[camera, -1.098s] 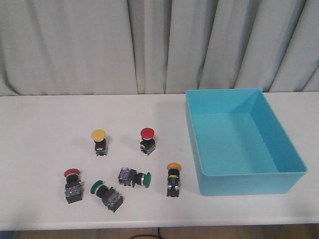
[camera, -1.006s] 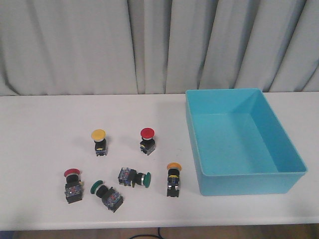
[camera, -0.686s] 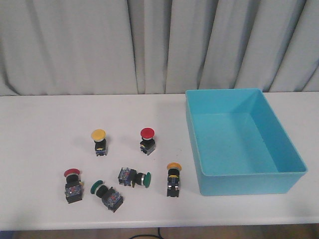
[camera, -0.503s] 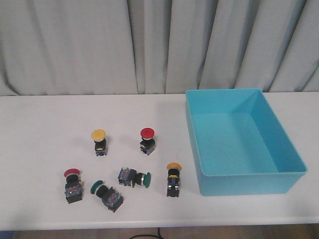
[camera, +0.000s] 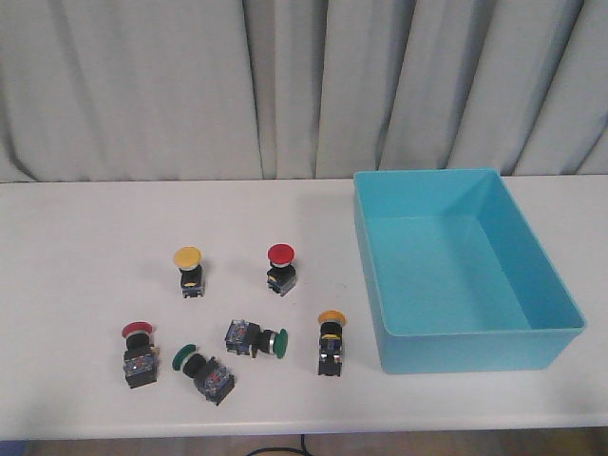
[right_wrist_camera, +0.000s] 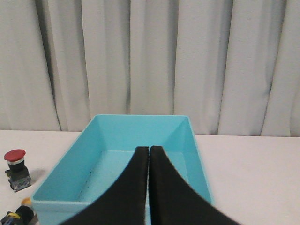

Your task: Pick red and yellow buttons and place in box

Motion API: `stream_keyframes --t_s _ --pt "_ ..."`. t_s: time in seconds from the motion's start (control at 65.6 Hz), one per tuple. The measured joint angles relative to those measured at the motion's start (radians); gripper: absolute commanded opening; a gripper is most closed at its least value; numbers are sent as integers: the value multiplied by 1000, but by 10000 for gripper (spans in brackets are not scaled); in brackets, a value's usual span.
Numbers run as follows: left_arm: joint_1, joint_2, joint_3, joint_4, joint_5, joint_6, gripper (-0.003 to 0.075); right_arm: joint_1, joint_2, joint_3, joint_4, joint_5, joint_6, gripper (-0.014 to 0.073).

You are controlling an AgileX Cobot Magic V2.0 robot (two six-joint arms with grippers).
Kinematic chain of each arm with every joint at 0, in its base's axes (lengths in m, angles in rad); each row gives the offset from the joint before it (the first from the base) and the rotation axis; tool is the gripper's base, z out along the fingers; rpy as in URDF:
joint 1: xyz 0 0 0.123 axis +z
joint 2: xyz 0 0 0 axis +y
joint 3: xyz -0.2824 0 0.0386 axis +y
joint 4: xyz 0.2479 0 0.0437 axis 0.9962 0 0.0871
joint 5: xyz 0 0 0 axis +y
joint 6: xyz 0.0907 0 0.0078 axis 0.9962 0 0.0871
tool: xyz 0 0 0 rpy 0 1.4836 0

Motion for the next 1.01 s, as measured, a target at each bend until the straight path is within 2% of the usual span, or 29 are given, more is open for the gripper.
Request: stream_keyframes --t_s 0.152,0.351,0.549,0.793,1.006 --pt "0 0 -105 0 -27 0 -8 0 21 -147 0 53 2 -4" --pt "0 56 -327 0 -10 0 -7 0 186 -401 0 207 0 -4" --pt "0 264 -517 0 217 0 -7 0 391 -577 0 416 0 -4" --pt "0 465 -548 0 517 0 -7 0 569 -593 0 633 0 -4" --pt "0 522 -548 0 603 0 -7 0 625 -593 0 671 0 -4"
